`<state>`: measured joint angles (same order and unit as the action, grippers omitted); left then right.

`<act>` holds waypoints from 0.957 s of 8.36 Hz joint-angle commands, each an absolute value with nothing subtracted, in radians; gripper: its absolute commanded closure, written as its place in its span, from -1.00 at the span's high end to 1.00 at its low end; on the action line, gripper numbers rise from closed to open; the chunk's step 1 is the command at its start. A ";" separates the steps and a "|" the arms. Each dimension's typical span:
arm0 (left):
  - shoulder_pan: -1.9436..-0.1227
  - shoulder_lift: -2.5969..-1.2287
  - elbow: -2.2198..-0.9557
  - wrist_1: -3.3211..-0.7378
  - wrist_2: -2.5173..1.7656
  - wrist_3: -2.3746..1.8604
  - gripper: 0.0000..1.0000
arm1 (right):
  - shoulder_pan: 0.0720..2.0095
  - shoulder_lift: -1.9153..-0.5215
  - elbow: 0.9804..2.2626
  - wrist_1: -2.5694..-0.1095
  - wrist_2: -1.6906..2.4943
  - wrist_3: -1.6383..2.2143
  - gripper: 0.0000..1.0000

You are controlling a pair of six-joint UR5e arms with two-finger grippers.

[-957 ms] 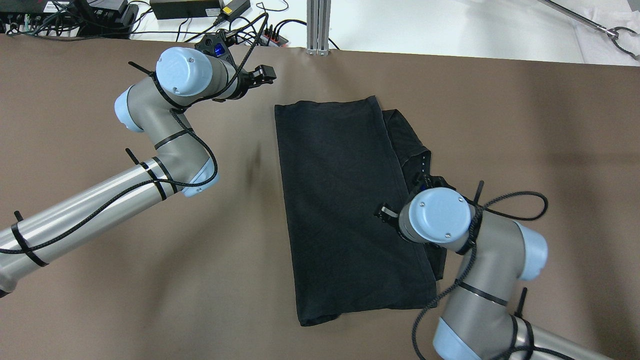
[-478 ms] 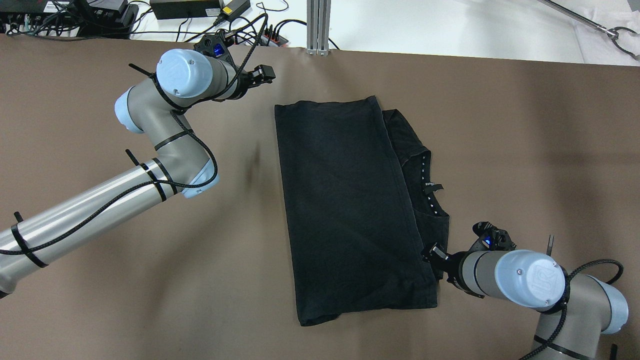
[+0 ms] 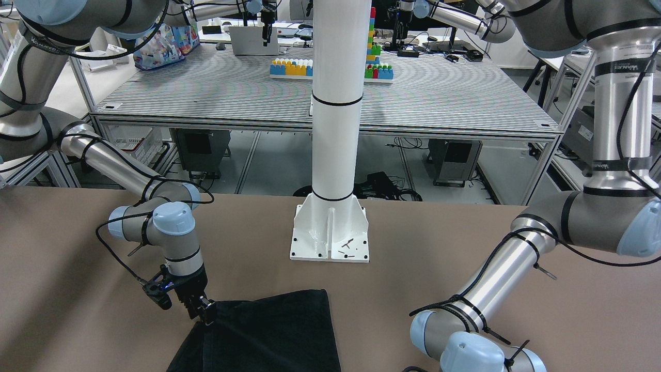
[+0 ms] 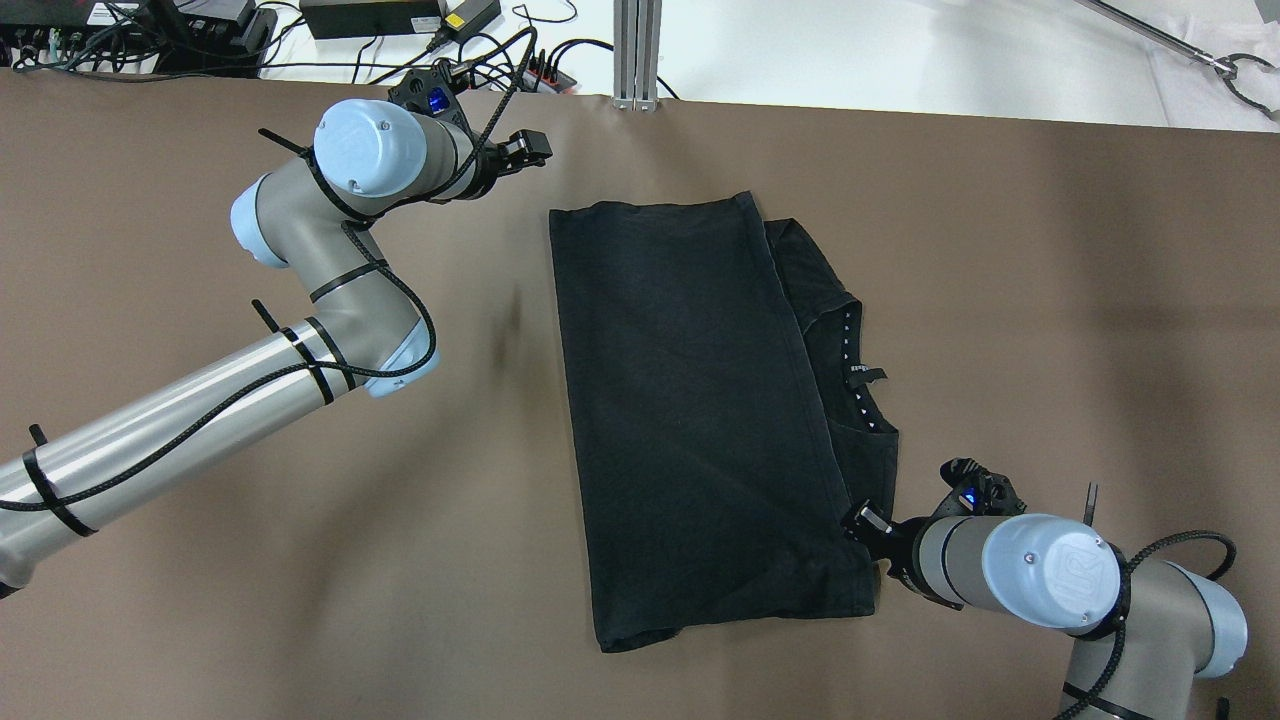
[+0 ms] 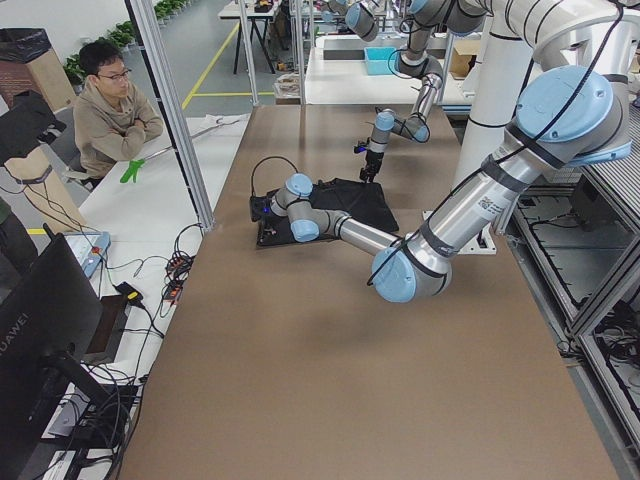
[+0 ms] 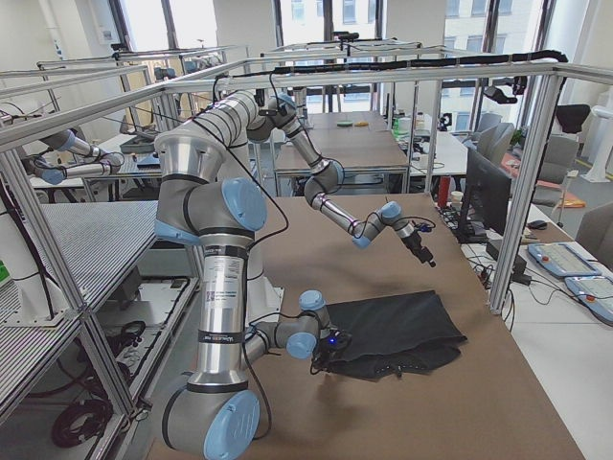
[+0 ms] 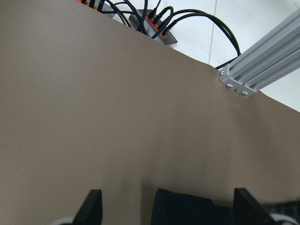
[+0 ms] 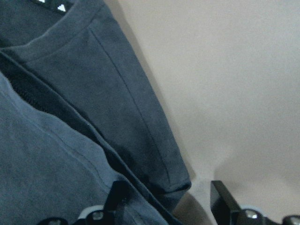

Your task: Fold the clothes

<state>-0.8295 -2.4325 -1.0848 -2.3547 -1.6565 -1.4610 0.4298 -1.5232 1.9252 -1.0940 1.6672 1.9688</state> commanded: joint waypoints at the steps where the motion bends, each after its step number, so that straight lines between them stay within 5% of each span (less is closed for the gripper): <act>1: -0.821 -2.433 -1.086 -2.355 -1.643 -1.462 1.00 | 0.422 -1.516 1.918 -1.092 1.667 2.005 0.40; 4: -0.821 -2.434 -1.089 -2.356 -1.643 -1.462 1.00 | 0.388 -1.516 1.916 -1.092 1.631 2.036 0.26; 8: -0.813 -2.433 -1.101 -2.356 -1.643 -1.463 1.00 | 0.388 -1.514 1.927 -1.092 1.615 2.037 -0.40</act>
